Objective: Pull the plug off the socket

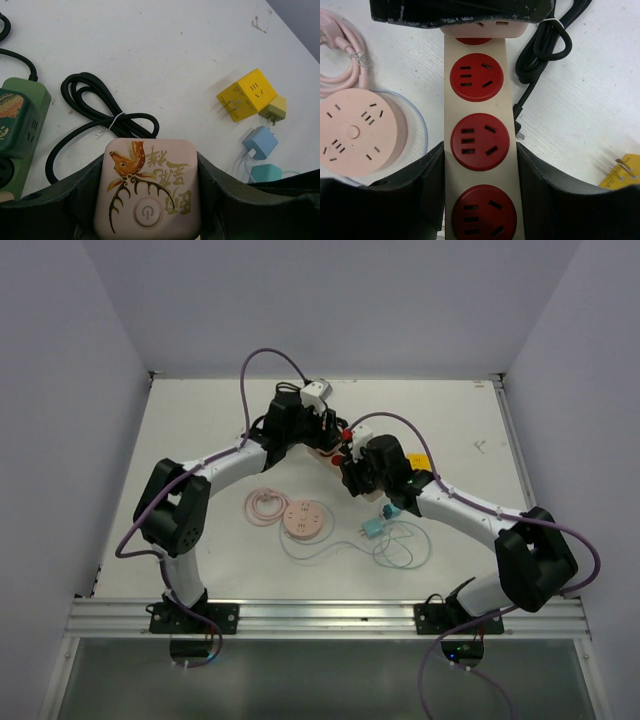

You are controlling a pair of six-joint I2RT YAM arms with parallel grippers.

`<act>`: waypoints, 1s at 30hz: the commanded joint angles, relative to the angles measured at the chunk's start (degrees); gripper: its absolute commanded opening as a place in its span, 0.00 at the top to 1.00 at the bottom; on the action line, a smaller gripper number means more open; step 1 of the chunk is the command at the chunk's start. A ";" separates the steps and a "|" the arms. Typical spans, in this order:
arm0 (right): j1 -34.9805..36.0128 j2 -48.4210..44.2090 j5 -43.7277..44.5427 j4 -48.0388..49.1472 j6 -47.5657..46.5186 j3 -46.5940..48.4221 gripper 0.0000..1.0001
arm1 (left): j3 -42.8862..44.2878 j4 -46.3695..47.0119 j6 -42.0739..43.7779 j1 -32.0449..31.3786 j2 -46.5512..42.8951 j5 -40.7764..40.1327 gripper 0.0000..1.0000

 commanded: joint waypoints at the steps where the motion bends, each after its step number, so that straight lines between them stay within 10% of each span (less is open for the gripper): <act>1: -1.53 0.12 8.49 -8.00 3.23 -0.05 1.00 | 3.67 2.10 1.84 3.61 -0.74 -10.23 1.00; 15: -18.85 -0.93 -15.42 -3.26 13.82 -1.63 1.00 | -11.19 17.13 0.52 3.79 -8.05 -5.14 1.00; 23: -3.39 -4.28 7.21 -4.48 -2.80 -2.95 1.00 | -1.28 7.93 0.62 3.96 -2.60 -3.64 1.00; 30: -2.59 -4.10 6.20 -5.09 -0.53 -2.69 1.00 | 1.91 4.65 1.85 4.14 -0.31 -3.73 1.00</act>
